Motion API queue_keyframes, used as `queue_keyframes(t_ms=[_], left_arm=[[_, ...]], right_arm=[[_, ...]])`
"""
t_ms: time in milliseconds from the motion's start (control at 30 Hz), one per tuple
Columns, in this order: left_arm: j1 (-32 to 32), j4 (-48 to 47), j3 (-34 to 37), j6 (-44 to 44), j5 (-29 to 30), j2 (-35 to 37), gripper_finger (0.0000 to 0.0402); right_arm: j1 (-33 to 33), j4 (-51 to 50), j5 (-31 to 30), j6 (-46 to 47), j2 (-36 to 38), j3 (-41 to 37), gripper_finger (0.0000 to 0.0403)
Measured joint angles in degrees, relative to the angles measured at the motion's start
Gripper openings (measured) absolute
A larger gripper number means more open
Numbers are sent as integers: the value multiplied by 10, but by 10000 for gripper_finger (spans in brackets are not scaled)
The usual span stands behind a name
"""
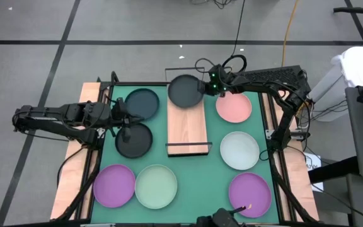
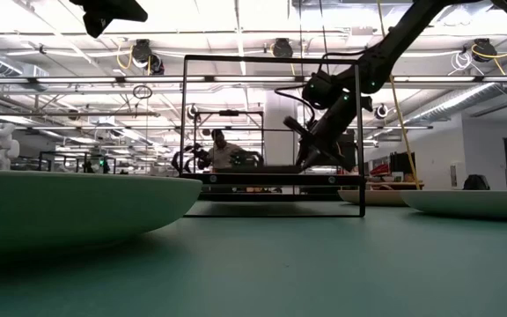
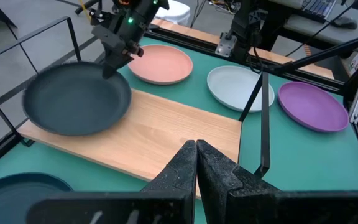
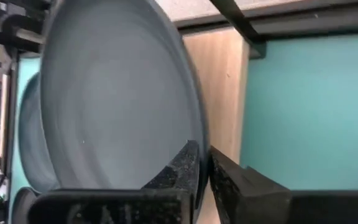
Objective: Place and stack plates onto a shelf
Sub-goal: Put the bottom black plate on the shelf, then put the green plate on the shelf
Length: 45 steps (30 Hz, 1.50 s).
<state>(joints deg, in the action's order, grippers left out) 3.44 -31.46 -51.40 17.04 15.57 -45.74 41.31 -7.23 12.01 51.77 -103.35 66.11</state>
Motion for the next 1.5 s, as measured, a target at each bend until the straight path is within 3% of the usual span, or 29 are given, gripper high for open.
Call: queue_keyframes(t_ms=[267, 600, 1067, 1500], left_arm=[[0, 10, 0, 3, 0, 0, 15], [0, 16, 0, 4, 0, 0, 15], [0, 10, 0, 46, 0, 0, 15], [0, -60, 0, 118, -1, 0, 15]], right_arm=[[-1, -8, -14, -4, 0, 0, 83], [-1, -14, 2, 6, 17, 0, 113], [-11, -81, -2, -11, 82, 0, 118], [-71, -185, -45, -30, 178, 0, 118]])
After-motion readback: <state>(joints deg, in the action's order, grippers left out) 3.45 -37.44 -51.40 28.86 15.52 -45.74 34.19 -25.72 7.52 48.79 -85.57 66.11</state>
